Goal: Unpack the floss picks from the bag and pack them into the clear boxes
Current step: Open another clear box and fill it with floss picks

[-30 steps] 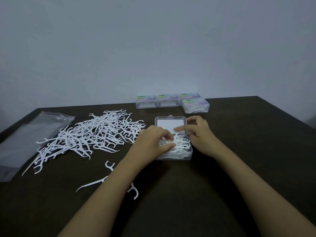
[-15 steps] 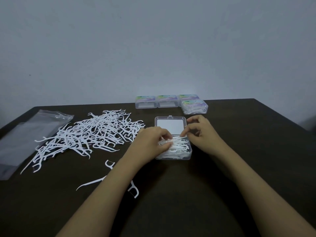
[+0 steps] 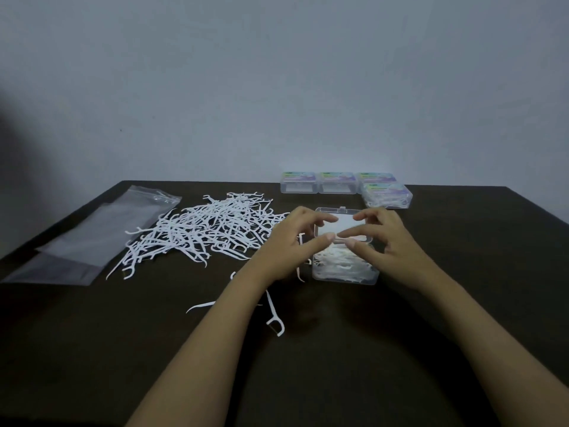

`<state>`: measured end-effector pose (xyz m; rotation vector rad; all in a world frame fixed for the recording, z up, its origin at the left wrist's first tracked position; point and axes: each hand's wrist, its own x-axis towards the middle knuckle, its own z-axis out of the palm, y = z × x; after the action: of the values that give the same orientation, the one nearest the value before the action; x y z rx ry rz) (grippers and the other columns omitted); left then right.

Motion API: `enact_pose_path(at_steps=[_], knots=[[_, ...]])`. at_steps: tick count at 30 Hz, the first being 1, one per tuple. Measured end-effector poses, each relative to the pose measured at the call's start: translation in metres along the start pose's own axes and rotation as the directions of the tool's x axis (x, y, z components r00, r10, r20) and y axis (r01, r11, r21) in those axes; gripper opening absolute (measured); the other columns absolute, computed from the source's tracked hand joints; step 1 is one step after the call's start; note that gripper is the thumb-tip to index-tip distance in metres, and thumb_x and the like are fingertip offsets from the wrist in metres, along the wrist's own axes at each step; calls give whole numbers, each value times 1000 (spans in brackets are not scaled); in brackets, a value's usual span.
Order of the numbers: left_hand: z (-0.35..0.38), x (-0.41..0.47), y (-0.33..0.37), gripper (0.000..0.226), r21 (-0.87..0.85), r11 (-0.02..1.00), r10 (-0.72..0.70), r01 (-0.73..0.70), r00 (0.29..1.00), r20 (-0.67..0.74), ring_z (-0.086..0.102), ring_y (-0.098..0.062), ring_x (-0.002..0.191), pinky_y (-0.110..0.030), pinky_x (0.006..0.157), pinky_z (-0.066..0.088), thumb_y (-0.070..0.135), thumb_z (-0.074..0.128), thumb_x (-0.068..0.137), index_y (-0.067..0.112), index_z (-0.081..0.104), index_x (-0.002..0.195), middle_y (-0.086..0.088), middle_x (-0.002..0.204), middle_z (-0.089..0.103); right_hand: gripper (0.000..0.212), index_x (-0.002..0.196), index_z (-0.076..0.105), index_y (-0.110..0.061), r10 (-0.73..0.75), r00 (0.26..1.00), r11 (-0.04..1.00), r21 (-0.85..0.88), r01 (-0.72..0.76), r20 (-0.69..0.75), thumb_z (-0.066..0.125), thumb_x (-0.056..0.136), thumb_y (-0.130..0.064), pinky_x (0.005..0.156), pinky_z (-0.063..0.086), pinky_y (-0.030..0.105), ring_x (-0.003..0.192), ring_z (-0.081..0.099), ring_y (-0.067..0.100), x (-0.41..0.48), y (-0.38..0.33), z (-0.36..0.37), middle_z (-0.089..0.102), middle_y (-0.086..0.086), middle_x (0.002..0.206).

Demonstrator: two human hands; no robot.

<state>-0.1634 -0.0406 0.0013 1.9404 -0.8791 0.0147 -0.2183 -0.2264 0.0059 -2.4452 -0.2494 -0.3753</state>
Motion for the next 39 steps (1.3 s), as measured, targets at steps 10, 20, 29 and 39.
enact_pose_path(at_steps=[10,20,29,39], knots=[[-70,-27,-49,48,447,854,-121,265,938,-325,44,-21,119,-42,104,28,46,36,80,24,63,112,-2,119,57,52,109,67,-11,-556,816,737,-360,572,157,42,86,-50,92,47,35,110,52,27,-20,-59,71,62,12,107],[-78,-39,-64,57,520,719,-297,460,881,-368,40,-23,128,-44,106,30,-10,38,82,22,52,128,-4,137,49,60,94,74,-24,-373,925,839,-401,369,72,35,71,-63,51,49,25,61,58,23,-4,-91,118,59,8,73],[-77,-36,-55,17,592,655,-353,470,883,-310,53,-17,113,-35,100,33,21,53,92,22,66,102,2,117,62,25,71,75,-21,-367,925,803,-467,370,100,59,70,-40,54,46,29,62,59,25,12,-87,115,57,7,64],[-73,-28,-42,11,648,629,-372,429,898,-234,54,-17,106,-36,98,32,18,57,89,22,66,94,4,104,63,28,111,68,-15,-157,950,906,-344,247,270,48,92,-12,91,39,32,108,49,25,21,-80,87,61,11,107]])
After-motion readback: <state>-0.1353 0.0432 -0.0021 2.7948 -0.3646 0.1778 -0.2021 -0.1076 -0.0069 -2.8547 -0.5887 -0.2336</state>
